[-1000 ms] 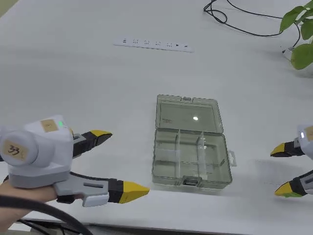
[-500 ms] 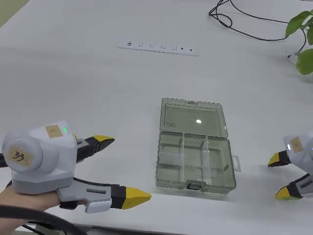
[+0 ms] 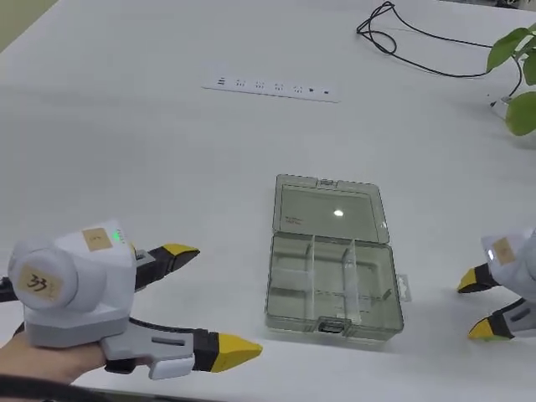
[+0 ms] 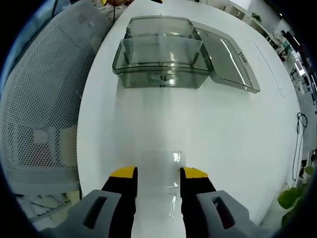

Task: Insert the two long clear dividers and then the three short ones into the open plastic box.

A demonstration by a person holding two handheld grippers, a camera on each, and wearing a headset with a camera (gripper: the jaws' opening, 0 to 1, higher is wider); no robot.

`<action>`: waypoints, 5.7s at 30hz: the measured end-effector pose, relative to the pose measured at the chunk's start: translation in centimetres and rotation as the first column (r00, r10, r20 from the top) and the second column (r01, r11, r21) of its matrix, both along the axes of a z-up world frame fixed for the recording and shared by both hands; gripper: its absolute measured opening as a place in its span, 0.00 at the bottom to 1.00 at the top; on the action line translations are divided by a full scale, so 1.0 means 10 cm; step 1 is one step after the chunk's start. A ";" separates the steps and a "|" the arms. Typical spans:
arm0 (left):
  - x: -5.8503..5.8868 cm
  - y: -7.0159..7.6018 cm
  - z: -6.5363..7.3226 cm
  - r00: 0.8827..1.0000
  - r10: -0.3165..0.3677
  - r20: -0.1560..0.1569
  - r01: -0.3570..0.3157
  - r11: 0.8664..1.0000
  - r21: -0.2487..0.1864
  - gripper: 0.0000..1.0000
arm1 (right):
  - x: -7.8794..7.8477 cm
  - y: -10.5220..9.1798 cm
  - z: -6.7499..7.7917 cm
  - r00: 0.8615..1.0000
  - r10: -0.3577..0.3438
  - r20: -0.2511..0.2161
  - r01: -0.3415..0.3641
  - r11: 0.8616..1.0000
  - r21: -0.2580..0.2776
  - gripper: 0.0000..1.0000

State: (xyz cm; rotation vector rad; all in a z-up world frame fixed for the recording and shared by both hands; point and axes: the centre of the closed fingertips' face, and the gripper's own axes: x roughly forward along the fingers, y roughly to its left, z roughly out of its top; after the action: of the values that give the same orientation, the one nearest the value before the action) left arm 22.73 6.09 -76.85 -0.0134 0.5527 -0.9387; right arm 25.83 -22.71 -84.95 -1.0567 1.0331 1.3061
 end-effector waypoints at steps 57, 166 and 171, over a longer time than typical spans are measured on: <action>0.49 -0.37 0.37 0.989 0.057 -0.138 -0.081 0.981 -0.177 0.65 | 0.17 1.12 1.02 0.945 -0.134 0.299 0.036 0.950 0.310 0.32; 0.11 -1.01 0.54 0.939 -0.337 0.072 0.345 0.916 -0.206 0.00 | -0.20 1.92 1.37 0.967 0.108 -0.231 -0.034 0.952 0.303 0.09; 0.11 -1.01 0.57 0.936 -0.343 0.084 0.353 0.911 -0.213 0.00 | -0.24 1.96 1.38 0.962 0.122 -0.244 -0.045 0.953 0.300 0.07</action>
State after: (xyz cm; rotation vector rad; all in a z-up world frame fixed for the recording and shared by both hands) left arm 23.79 -3.99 -71.19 -0.1003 0.4101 -1.3456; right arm 23.45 -3.15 -71.14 -0.7236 0.9562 1.6432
